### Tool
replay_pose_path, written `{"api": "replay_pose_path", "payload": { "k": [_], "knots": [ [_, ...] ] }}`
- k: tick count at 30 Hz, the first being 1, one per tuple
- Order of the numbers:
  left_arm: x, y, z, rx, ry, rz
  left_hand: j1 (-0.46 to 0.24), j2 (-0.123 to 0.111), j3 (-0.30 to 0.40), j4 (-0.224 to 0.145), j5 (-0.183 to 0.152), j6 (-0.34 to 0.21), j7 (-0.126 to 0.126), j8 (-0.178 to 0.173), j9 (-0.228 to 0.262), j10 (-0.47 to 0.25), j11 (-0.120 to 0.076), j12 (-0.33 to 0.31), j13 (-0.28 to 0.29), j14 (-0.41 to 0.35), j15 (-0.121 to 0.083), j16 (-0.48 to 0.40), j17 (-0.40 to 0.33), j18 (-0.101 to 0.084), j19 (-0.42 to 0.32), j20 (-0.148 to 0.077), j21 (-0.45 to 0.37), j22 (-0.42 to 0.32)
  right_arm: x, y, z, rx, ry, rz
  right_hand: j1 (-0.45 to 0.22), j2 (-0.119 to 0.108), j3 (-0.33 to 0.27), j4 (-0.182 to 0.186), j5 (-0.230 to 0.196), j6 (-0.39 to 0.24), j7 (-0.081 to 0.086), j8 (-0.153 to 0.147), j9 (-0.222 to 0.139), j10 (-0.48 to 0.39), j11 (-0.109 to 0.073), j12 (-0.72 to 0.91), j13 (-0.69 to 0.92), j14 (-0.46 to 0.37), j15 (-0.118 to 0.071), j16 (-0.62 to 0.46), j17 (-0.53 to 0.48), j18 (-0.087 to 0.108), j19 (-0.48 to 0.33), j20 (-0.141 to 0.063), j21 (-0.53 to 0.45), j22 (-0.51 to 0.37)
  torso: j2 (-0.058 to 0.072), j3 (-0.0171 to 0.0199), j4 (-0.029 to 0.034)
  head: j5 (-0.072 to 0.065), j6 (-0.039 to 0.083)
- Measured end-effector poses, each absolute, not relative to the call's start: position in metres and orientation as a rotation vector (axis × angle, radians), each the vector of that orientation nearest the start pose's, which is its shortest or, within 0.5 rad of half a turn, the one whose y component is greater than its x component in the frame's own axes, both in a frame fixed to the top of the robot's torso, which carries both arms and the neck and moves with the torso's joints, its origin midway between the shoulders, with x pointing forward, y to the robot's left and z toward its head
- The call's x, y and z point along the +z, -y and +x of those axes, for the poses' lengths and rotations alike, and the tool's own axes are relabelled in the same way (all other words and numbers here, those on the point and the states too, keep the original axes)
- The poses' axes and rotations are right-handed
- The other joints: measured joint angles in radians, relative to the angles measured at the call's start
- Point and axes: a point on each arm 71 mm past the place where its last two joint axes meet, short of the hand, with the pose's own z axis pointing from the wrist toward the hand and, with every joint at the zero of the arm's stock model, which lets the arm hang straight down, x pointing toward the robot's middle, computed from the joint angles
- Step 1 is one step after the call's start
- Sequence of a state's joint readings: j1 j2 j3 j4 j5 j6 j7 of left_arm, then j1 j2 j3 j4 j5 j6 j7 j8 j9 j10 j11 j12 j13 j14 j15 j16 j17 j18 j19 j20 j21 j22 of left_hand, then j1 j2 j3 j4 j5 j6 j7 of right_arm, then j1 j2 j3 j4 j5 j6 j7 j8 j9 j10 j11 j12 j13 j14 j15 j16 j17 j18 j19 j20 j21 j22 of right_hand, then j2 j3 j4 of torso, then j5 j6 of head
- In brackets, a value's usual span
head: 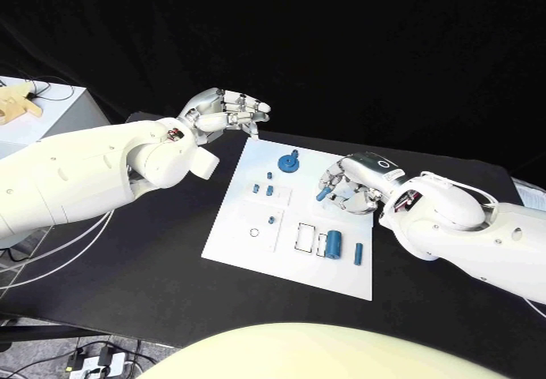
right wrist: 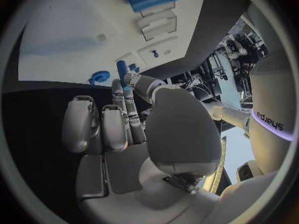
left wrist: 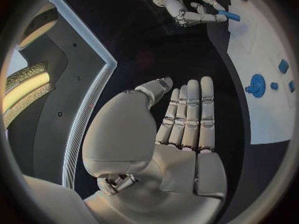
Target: Assemble the parts on the task board
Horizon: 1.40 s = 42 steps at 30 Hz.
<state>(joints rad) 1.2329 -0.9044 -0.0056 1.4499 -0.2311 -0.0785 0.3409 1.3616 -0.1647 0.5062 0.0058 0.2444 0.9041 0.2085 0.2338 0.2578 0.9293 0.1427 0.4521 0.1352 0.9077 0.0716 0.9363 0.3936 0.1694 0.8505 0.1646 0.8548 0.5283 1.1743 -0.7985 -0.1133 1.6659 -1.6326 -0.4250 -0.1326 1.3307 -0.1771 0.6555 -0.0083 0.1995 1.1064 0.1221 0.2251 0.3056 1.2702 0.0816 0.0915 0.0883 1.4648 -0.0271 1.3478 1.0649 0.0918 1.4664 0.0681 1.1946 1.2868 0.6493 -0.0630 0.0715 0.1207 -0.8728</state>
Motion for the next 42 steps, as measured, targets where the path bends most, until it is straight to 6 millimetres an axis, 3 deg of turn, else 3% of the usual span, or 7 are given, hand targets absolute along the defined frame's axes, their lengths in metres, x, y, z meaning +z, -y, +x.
{"api": "replay_pose_path", "payload": {
  "k": [19,22,34,42],
  "knots": [
    [-0.154,-0.242,0.504,-1.573,-1.554,-0.822,0.0,0.0,0.0,0.0,0.0,0.0,0.0,0.0,0.0,0.0,0.0,0.0,0.0,0.0,0.0,0.0,-0.001,0.0,0.0,0.0,0.0,-0.001,-0.205,0.035,0.4,0.969,-1.493,-0.478,0.0,0.0,0.006,-0.006,0.0,-0.006,-0.003,0.004,0.0,0.004,0.003,-0.008,-0.001,0.0,0.0,0.0,-0.003,0.0,0.0,0.0,0.019,0.012,0.0,-0.0007,0.0033,0.029,0.0],
    [-0.154,-0.241,0.504,-1.576,-1.555,-0.821,0.0,0.0,0.0,0.0,0.0,0.0,0.0,0.0,0.0,0.0,0.0,0.0,0.0,0.0,0.0,0.0,-0.001,0.0,0.0,0.0,0.0,-0.001,-0.21,0.025,0.396,0.978,-1.49,-0.5,-0.001,0.001,0.007,-0.007,0.0,-0.007,-0.004,0.006,0.0,0.004,0.003,-0.008,-0.002,0.0,0.0,0.0,-0.003,-0.011,0.0,0.0,0.019,0.016,0.001,-0.0007,0.0027,0.034,0.0],
    [-0.154,-0.238,0.504,-1.582,-1.559,-0.819,0.0,0.0,0.0,0.0,0.0,0.0,0.0,0.0,-0.001,0.0,0.0,0.0,0.0,-0.004,0.004,0.0,-0.001,0.0,0.0,0.0,-0.005,-0.002,-0.229,0.011,0.393,0.958,-1.52,-0.567,-0.002,0.002,0.006,-0.007,-0.001,-0.013,-0.005,0.012,0.0,0.005,0.002,-0.009,-0.003,0.0,0.0,0.0,-0.007,-0.011,0.0,0.0,0.019,0.016,0.001,0.0002,0.0027,0.053,0.0],
    [-0.154,-0.238,0.504,-1.581,-1.56,-0.819,0.0,0.0,0.0,0.0,0.0,0.0,0.0,0.0,-0.001,0.0,0.0,0.0,0.0,-0.004,0.004,0.0,-0.001,0.0,0.0,0.0,-0.005,-0.002,-0.236,0.007,0.393,0.935,-1.539,-0.604,-0.002,0.002,0.009,-0.01,-0.004,-0.017,-0.005,0.023,0.0,0.005,0.002,-0.012,-0.002,0.0,0.0,0.0,-0.007,-0.011,0.0,0.0,0.019,0.016,0.001,0.0012,0.0022,0.057,0.0]
  ]
}}
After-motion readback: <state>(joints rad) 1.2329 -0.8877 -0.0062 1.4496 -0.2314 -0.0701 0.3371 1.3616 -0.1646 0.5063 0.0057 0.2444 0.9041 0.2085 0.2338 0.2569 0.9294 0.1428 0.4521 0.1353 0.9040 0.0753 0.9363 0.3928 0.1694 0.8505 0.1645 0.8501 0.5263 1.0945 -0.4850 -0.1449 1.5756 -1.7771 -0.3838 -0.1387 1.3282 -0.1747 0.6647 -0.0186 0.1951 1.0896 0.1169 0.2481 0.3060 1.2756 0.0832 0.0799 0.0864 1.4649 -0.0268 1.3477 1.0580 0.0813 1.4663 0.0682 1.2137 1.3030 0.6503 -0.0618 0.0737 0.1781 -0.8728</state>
